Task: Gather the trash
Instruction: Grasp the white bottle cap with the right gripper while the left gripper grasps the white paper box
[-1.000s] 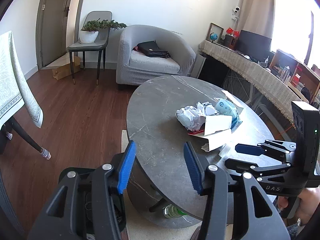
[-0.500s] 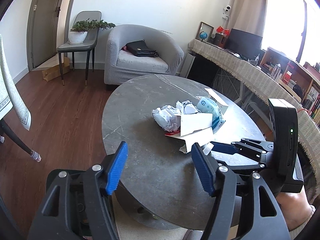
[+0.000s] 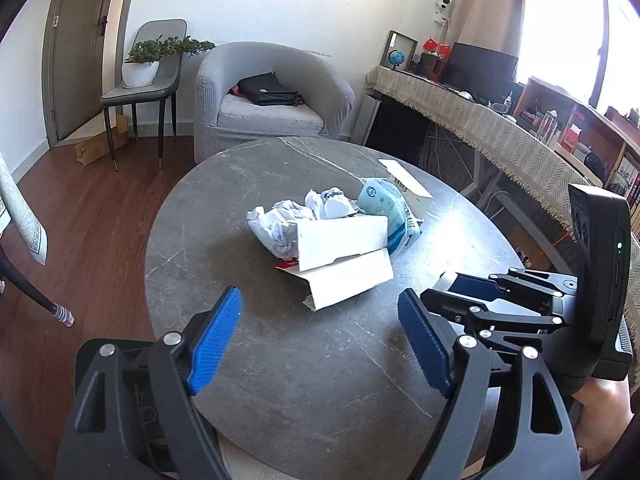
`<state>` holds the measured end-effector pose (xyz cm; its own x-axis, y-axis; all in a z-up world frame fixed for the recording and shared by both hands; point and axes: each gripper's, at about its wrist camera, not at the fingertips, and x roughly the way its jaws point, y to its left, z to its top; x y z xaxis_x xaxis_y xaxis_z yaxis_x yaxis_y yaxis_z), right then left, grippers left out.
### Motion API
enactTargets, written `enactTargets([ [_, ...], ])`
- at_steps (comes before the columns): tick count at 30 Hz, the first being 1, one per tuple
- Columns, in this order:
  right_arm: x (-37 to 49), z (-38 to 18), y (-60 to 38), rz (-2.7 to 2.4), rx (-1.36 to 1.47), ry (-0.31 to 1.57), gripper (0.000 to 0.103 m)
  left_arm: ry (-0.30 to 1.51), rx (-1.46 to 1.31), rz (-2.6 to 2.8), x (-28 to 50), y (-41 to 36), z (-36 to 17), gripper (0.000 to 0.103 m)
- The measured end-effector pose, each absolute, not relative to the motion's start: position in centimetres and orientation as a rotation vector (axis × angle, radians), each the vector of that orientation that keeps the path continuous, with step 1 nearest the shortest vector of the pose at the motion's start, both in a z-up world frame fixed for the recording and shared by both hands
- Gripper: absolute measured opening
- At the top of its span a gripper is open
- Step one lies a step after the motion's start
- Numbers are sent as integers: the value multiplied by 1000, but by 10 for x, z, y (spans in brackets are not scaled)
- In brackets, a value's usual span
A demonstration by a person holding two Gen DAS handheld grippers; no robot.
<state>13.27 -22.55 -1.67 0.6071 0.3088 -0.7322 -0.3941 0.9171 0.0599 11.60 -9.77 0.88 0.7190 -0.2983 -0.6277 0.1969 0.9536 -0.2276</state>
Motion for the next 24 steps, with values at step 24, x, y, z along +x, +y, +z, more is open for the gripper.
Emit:
enactTargets([
  [24, 118, -14, -288, 398, 7, 811, 31, 794, -86, -90, 168, -151, -14, 87],
])
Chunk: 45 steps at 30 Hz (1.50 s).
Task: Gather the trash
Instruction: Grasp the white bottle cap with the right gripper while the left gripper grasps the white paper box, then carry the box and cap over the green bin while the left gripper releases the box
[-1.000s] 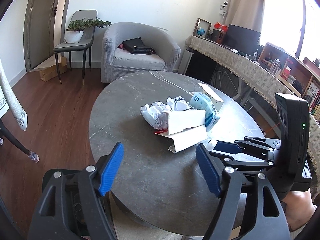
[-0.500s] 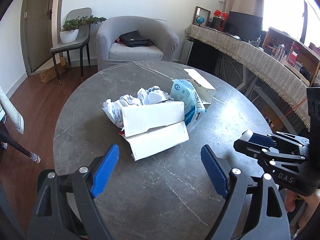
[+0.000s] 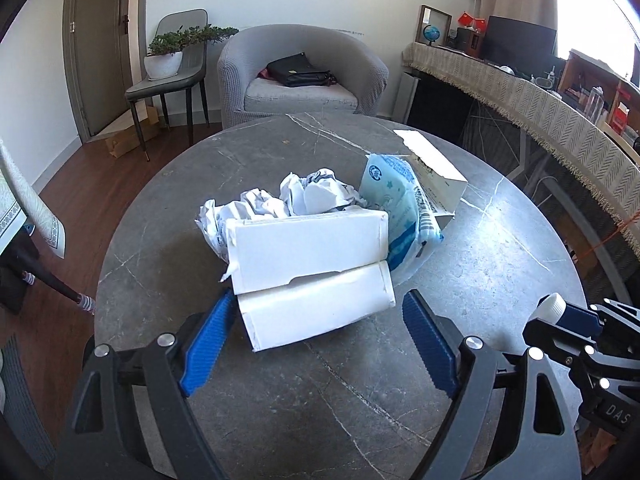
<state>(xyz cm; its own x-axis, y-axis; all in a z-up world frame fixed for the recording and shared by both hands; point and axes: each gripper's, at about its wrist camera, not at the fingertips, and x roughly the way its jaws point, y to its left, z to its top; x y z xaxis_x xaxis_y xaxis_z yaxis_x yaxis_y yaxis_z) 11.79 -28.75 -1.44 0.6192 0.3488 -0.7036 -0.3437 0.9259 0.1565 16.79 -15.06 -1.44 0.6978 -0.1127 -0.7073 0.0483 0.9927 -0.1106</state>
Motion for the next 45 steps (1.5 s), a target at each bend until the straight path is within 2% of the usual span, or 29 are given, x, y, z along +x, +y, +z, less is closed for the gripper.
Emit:
enactTargets([
  [19, 115, -25, -286, 410, -5, 845, 31, 837, -158, -60, 181, -145, -17, 89],
  [27, 119, -28, -277, 416, -19, 855, 31, 828, -172, -108, 179, -138, -15, 82],
  [45, 126, -14, -232, 475, -60, 846, 31, 792, -185, -132, 156, -98, 3, 82],
])
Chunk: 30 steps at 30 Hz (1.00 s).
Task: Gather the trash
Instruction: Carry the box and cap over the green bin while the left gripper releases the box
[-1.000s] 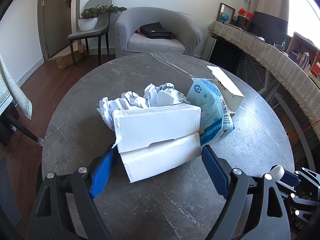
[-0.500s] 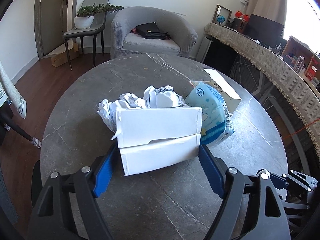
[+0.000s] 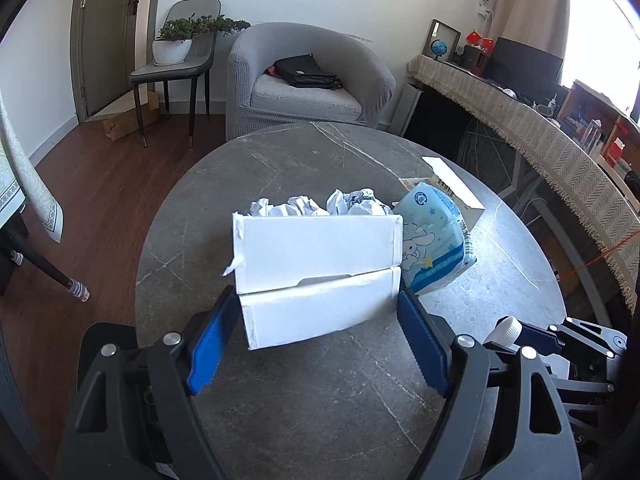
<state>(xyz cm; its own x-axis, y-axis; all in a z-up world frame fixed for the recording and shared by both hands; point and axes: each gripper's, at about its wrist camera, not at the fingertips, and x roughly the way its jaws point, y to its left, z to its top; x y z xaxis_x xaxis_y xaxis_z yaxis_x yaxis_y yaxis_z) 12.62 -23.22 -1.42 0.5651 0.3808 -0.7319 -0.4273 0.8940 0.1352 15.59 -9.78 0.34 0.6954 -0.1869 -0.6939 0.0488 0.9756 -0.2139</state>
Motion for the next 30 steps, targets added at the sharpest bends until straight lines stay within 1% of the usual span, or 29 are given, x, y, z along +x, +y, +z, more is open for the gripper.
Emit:
enactTargets([
  [13, 138, -6, -163, 557, -102, 839, 31, 750, -200, -132, 134, -40, 18, 82],
  [30, 150, -7, -91, 647, -120, 816, 31, 786, -232, -17, 117, 58, 4, 82],
])
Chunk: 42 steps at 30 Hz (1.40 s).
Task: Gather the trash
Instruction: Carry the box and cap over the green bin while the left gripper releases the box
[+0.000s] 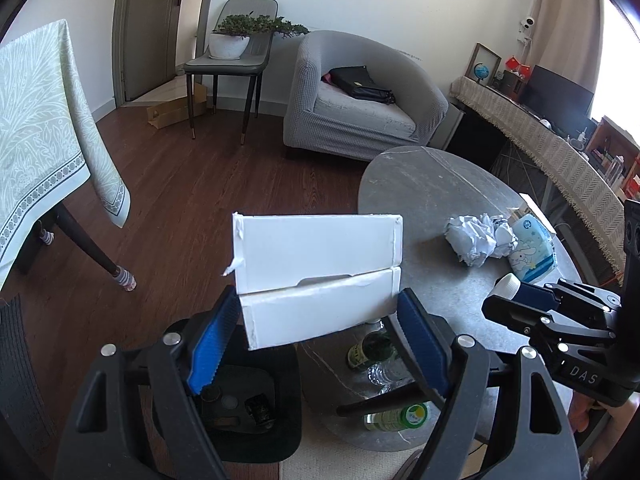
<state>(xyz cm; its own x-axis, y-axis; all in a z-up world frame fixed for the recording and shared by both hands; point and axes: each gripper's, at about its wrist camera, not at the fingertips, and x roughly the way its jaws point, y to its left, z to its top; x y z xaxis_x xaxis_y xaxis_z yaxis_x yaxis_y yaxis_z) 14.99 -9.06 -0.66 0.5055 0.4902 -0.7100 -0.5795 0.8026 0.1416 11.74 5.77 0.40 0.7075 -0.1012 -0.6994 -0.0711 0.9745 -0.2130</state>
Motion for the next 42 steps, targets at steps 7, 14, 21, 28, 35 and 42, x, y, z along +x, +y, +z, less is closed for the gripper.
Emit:
enactTargets([
  [7, 152, 3, -52, 718, -109, 788, 31, 849, -236, 35, 114, 94, -18, 82],
  [14, 156, 1, -11, 778, -116, 790, 31, 936, -254, 78, 112, 127, -49, 82],
  [21, 157, -9, 21, 812, -142, 814, 31, 1013, -223, 108, 109, 148, -79, 82],
  [28, 159, -20, 47, 831, -168, 848, 31, 1089, -172, 84, 106, 146, -102, 82],
  [35, 160, -28, 66, 841, -190, 877, 31, 1215, -145, 67, 106, 152, -134, 82],
  [42, 165, -38, 81, 836, -202, 910, 31, 1331, -151, 40, 102, 159, -166, 82],
])
